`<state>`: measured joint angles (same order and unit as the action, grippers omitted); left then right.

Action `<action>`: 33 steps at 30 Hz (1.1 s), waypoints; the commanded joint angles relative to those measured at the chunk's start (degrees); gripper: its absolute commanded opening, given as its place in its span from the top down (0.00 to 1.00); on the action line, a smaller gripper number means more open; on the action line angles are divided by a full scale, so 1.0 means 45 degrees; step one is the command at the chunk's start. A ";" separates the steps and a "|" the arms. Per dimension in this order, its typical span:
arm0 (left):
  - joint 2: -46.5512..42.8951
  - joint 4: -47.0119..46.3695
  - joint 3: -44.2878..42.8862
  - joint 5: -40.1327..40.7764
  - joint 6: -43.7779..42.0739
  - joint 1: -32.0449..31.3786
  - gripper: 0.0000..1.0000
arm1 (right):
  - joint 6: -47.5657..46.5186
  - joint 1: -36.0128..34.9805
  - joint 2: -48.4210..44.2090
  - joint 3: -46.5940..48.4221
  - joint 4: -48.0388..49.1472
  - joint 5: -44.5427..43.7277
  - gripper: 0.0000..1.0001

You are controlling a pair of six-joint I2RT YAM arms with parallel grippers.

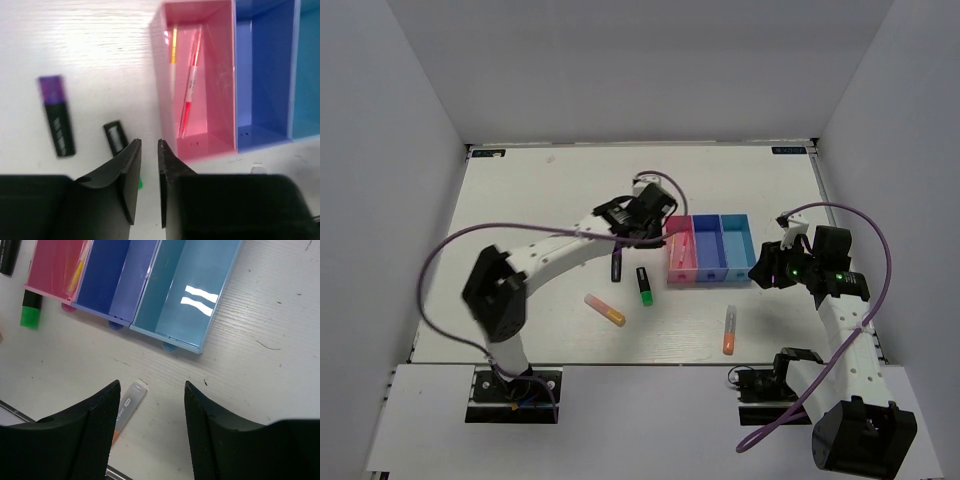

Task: Sort the stationery into containers
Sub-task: Place the pen in the storage box, then pick up the pen from the center of the board.

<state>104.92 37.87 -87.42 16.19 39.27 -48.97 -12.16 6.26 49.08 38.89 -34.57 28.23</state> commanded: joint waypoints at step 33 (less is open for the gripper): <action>-0.1500 0.2742 0.6886 -0.0550 1.0629 0.1078 0.44 | 0.0086 0.0034 -0.0106 0.0341 0.0181 -0.0082 0.43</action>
<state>97.89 54.92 -58.74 13.67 81.03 -44.49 -12.01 6.26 49.12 38.89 -34.57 27.97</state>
